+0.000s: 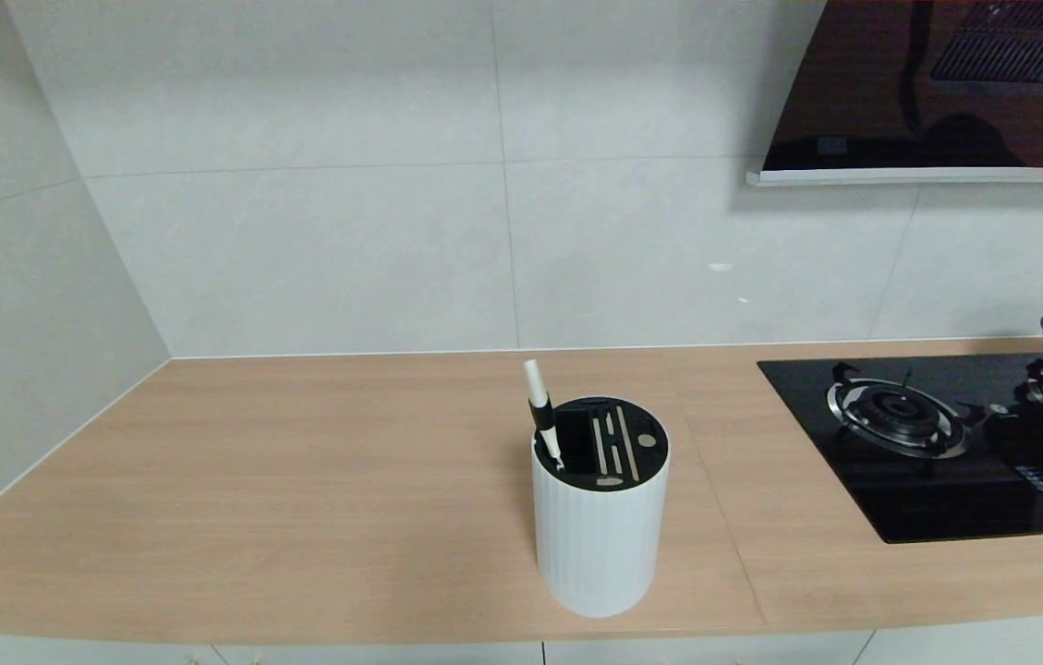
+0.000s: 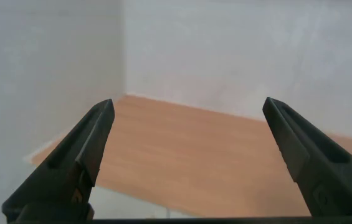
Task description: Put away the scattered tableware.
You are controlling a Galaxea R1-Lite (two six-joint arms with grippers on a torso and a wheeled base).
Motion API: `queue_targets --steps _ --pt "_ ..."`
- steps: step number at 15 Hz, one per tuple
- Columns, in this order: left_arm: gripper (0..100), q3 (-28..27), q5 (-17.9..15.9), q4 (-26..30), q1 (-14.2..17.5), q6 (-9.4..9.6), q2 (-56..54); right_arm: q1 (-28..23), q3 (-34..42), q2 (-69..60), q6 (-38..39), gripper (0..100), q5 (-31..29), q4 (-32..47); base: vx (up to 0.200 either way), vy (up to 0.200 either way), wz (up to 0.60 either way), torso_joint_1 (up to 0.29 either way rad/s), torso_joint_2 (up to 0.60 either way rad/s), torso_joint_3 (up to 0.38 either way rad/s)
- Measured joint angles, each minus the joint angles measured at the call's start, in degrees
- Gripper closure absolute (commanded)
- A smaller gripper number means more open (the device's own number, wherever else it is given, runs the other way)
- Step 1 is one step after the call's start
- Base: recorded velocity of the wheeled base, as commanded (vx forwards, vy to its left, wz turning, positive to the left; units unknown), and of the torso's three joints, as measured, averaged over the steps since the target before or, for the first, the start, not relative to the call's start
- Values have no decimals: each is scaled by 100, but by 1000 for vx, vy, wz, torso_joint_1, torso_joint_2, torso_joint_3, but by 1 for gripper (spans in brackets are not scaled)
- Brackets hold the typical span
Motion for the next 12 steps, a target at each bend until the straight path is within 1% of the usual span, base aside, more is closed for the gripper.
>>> queue_targets --steps 2,4,5,6,7,8,10,11,12 --pt "0 501 2 -116 94 -1 -184 -310 232 -434 -9 0 168 200 0 0 0 0 0 0" --pt "0 1152 -15 -557 117 -6 -272 -422 712 -675 76 0 195 93 0 0 0 0 0 0" --pt "0 1541 -112 -812 123 -12 -291 -444 1045 -742 148 0 247 2 0 0 0 0 0 0" --pt "0 1781 -293 -859 126 -90 -302 -458 1248 -781 473 0 389 110 0 0 0 0 0 0" --pt "0 1919 -556 -533 126 -123 -307 -463 1364 -806 926 0 646 402 0 0 0 0 0 0" --pt "0 1974 -964 -446 126 -116 -315 -467 1417 -823 1087 0 916 608 0 0 0 0 0 0" --pt "0 2020 -1566 -347 126 -83 -316 -472 1442 -841 1033 0 1169 730 0 0 0 0 0 0" --pt "0 2035 -1755 -241 126 -15 -316 -472 1451 -846 814 0 1347 827 0 0 0 0 0 0" --pt "0 2037 -1787 -236 126 35 -316 -472 1458 -846 631 0 1470 844 0 0 0 0 0 0"
